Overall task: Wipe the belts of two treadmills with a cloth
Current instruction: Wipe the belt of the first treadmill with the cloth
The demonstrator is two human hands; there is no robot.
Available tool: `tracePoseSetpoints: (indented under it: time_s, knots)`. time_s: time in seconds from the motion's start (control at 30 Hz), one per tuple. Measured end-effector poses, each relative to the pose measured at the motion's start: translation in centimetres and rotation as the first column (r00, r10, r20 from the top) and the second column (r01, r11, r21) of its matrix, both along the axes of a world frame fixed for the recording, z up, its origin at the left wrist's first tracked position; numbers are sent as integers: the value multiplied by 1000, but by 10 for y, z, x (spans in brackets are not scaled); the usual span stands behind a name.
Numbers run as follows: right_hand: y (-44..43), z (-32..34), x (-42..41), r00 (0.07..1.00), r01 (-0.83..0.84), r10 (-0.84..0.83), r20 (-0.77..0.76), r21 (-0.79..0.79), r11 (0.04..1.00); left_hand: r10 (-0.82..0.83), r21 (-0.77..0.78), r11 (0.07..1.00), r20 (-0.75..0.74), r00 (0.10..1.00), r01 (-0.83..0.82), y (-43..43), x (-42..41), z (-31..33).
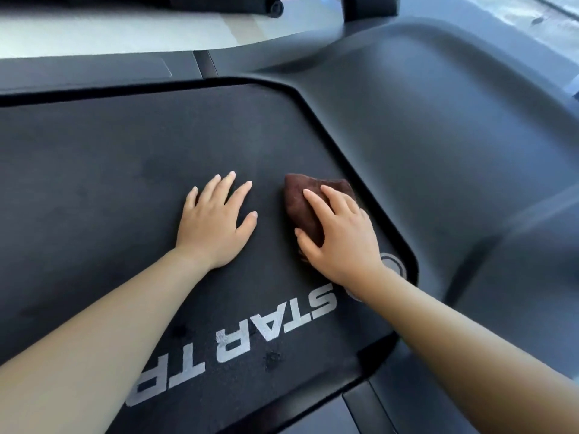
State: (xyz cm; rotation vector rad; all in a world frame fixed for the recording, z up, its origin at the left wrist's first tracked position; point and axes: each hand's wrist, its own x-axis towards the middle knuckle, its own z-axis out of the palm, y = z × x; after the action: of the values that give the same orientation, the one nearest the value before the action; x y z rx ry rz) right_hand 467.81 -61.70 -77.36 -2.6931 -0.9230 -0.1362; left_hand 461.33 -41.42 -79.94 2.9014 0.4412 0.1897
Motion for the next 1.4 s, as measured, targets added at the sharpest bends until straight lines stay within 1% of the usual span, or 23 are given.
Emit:
tracePoseSetpoints:
  time_s: [0.17,0.33,0.43,0.6,0.8,0.87,0.97,1.03,1.17,1.3,1.4]
  knots:
    - [24,-2,31,1000,10,-10,20,34,999,1,9,1000,8,1000,-1,2,1,-2]
    - [61,0,84,1000,30,-30,8,9,1000,22,-5,1000,20,1000,-22,2,3,-2]
    - [67,1,96,1000,5,-5,-10,-1,1000,21,-7,1000,27,999,-21,3,4,-1]
    - [25,4,58,997,-64,64,-31,-3,998,3,-3,1000,31,1000,-3,2,1,-2]
    - [-41,9,-44,995,-17,21,-99,41,999,-36,3,999,-2,999,36,-7,-13,-2]
    - [-51,11,-76,993,-27,31,-112,40,999,-61,-3,998,-3,998,61,-12,-23,-2]
    - [-50,10,-109,994,-73,73,-84,0,997,-103,-14,995,-7,995,102,-15,-41,0]
    - [-43,9,-114,994,-83,82,-69,-17,996,-131,-21,991,-18,991,130,-13,-53,1]
    - [-16,5,-98,998,-49,49,-50,6,999,-148,-31,989,-32,988,147,-3,-78,3]
    - [24,0,-70,997,-73,74,-22,21,997,-131,-29,991,-36,991,130,7,-99,6]
    - [53,1,-50,996,-90,90,-21,2,996,-107,-41,994,-37,994,105,12,-108,7]
